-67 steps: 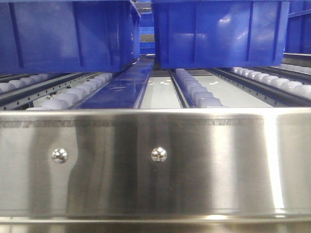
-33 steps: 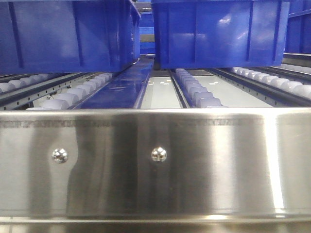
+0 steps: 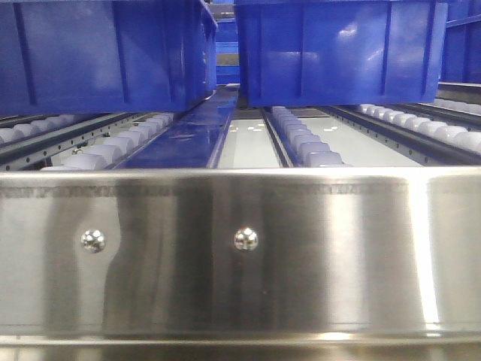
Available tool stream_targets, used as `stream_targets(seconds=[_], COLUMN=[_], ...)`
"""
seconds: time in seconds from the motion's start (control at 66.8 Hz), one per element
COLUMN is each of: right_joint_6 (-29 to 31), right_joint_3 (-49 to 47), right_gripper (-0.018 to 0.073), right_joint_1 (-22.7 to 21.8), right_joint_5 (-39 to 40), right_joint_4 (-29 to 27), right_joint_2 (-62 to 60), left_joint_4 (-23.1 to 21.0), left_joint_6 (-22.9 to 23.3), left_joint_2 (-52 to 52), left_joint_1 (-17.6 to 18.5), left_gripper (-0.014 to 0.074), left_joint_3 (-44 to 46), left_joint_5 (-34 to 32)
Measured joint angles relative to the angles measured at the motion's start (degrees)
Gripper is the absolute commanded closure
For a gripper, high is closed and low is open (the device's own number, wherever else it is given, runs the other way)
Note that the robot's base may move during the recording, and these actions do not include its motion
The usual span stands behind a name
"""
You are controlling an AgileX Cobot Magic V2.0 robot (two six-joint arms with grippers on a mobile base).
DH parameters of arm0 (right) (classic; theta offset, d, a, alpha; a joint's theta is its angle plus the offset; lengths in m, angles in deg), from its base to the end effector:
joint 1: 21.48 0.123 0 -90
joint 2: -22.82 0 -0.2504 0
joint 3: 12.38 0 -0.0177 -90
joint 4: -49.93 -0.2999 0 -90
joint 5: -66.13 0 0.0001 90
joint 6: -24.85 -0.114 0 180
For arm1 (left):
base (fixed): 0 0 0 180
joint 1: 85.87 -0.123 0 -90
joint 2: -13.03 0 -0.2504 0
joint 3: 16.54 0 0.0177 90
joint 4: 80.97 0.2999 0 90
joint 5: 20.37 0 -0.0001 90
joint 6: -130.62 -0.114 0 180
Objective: Move blue bin to conveyor side
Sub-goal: 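Pull the blue bin off the roller shelf toward the robot with both grippers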
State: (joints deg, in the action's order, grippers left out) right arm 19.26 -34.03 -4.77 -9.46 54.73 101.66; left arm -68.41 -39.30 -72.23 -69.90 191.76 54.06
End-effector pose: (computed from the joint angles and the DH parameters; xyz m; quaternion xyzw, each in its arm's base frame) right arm 0.2683 0.0709 0.4689 -0.0820 0.9118 0.0368 0.4006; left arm 0.2999 -0.0610 0.4776 0.0300 0.9056 0.0131 0.4230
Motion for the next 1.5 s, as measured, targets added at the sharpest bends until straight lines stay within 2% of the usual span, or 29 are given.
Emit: stream_targets(seconds=[0.33,0.584,0.884,1.258,1.498], right_joint_6=[0.0,-0.5,-0.9,-0.6,-0.5], right_joint_3=[0.0,4.3,16.4,17.1,17.1], right_gripper=[0.0637,0.0637,0.0637,0.0637,0.0637], right_joint_1=[0.0,0.0,0.0,0.0,0.0], right_joint_5=[0.0,1.2,8.4,16.4,18.6], right_joint_4=[0.0,-0.7,-1.7,-1.1,-1.0], right_joint_2=[-2.0,-8.2,-14.4,-14.6,-14.6], left_joint_4=[-1.5,-3.6,-4.1,-3.1,-2.3], left_joint_6=[0.0,0.0,0.4,0.5,0.5], left_joint_2=[1.2,6.6,14.0,14.6,14.6], left_joint_1=[0.0,0.0,0.1,0.1,0.1], left_gripper=[0.0613,0.0613,0.0613,0.0613,0.0613], left_joint_3=[-0.8,-8.2,-17.9,-18.4,-18.4], left_joint_5=[0.2,-0.2,-9.0,-12.6,-14.8])
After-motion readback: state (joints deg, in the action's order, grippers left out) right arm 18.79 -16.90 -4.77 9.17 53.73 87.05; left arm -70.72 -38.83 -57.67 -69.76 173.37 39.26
